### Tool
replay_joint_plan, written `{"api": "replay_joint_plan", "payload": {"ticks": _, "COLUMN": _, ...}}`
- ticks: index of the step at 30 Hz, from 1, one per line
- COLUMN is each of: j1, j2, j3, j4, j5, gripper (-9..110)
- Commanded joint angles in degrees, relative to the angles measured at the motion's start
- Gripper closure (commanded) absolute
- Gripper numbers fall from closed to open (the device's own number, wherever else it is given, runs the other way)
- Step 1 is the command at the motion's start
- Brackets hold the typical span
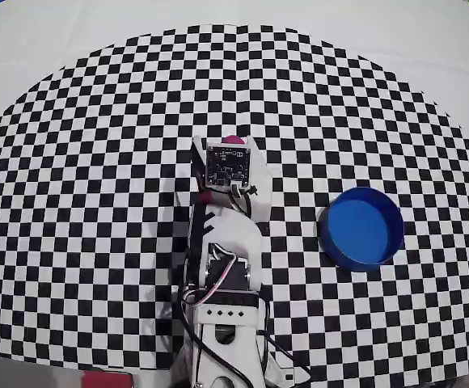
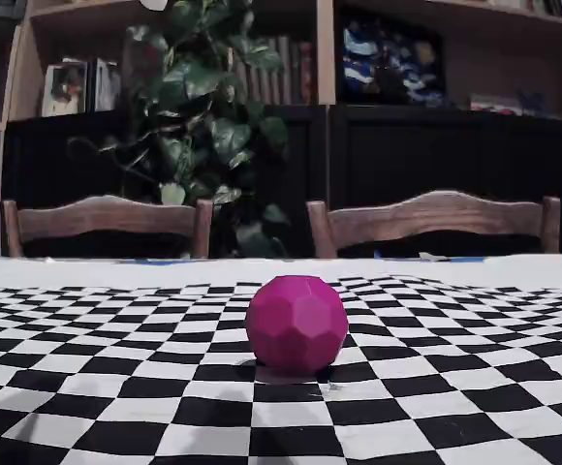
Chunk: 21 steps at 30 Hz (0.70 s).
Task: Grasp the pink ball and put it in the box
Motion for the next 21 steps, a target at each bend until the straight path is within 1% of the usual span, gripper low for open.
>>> {"api": "replay_joint_plan", "payload": {"ticks": 1, "j1": 0.4, "j2": -1.1, "j3": 0.4, "j4": -0.6, "j5": 0.4, "gripper": 75}}
{"api": "replay_joint_plan", "payload": {"ticks": 10, "j1": 0.4, "j2": -5.4, "j3": 0.4, "j4": -1.6, "j5": 1.0, "gripper": 75}}
{"api": "replay_joint_plan", "payload": {"ticks": 16, "j1": 0.4, "j2": -13.0, "j3": 0.4, "j4": -7.4, "j5": 1.5, "gripper": 75}}
{"api": "replay_joint_plan", "payload": {"ticks": 21, "j1": 0.4, "j2": -15.8, "j3": 0.4, "j4": -8.1, "j5": 1.5, "gripper": 75}}
